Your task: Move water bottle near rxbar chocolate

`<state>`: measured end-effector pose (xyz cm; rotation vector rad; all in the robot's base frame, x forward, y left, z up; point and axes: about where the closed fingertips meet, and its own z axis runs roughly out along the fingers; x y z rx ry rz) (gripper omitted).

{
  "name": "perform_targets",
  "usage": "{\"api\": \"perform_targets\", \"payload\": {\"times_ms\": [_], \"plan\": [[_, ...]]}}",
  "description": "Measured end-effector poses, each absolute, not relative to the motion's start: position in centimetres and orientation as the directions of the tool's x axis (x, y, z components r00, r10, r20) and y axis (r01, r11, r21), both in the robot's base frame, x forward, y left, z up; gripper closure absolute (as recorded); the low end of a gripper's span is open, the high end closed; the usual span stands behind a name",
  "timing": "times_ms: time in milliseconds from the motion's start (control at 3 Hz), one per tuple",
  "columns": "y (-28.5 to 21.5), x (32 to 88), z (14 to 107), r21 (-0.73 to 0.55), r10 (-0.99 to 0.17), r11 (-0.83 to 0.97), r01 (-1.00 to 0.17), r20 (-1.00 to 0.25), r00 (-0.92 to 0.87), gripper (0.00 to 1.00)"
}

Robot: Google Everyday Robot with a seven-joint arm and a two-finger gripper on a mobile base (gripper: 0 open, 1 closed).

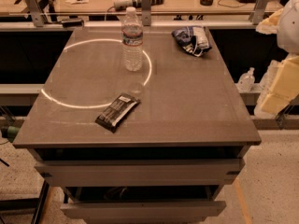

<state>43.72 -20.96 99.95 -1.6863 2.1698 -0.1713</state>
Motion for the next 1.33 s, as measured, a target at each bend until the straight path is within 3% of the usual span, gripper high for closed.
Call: {"api": "perform_targets", "payload": {"times_ms": [667, 1333], "plan": [[-20.9, 43.8, 100.2, -0.331, -0.948, 0.281, -0.901, -0.243, -0.206, 0.0], [-19.3, 46.3, 100.2, -0.301, -0.815, 0.417, -0.858, -0.541, -0.207, 0.0]]}}
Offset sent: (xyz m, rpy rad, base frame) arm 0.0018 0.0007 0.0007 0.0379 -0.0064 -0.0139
